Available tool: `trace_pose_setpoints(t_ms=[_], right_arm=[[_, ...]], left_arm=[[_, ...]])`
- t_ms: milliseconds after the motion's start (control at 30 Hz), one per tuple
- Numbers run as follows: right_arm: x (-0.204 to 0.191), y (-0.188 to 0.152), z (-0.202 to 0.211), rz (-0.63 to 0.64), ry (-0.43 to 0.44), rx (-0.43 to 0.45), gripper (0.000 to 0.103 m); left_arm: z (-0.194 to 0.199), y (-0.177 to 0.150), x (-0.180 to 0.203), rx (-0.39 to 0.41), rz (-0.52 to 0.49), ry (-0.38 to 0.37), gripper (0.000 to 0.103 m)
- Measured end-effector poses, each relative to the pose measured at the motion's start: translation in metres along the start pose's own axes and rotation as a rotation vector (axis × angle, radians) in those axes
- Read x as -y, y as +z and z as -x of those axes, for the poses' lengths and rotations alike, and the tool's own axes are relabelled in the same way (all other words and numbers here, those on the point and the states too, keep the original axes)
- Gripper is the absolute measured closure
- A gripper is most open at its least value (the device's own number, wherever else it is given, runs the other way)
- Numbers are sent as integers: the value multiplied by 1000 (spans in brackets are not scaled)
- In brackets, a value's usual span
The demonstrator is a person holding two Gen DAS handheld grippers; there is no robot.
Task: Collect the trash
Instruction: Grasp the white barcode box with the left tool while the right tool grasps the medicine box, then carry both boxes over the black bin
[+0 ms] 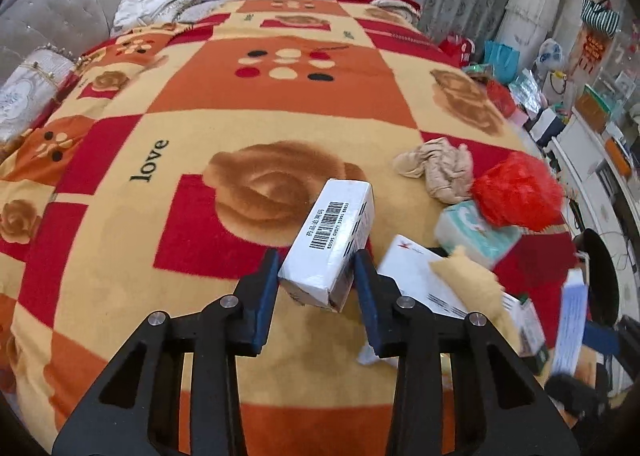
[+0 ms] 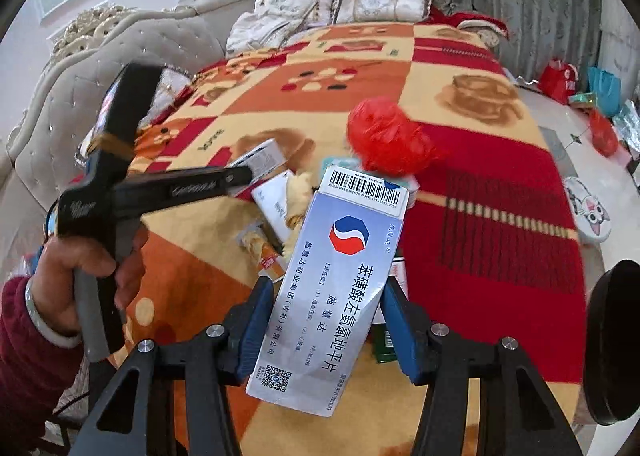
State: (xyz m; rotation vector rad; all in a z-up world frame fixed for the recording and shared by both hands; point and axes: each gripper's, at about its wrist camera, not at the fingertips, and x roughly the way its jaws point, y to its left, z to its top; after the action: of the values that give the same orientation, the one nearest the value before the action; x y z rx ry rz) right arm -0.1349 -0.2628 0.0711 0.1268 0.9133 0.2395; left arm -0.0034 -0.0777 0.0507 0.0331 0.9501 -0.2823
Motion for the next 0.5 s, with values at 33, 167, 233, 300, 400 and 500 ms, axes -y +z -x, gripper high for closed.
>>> trace_pose_setpoints(t_ms=[33, 167, 233, 300, 400, 500], right_arm=[[1, 0, 1, -2, -4, 3, 50], [7, -2, 11, -9, -11, 18, 50], [10, -3, 16, -11, -20, 25, 50], [13, -4, 21, -15, -29, 32, 50], [21, -6, 28, -27, -38, 39, 50], [28, -7, 33, -36, -48, 44, 50]], left_arm=[[5, -2, 1, 8, 6, 0, 69], [27, -8, 11, 39, 6, -16, 70], [37, -9, 18, 54, -1, -26, 70], [45, -11, 25, 66, -4, -36, 70], [56, -14, 37, 84, -13, -51, 71], [64, -17, 50, 94, -26, -68, 71]])
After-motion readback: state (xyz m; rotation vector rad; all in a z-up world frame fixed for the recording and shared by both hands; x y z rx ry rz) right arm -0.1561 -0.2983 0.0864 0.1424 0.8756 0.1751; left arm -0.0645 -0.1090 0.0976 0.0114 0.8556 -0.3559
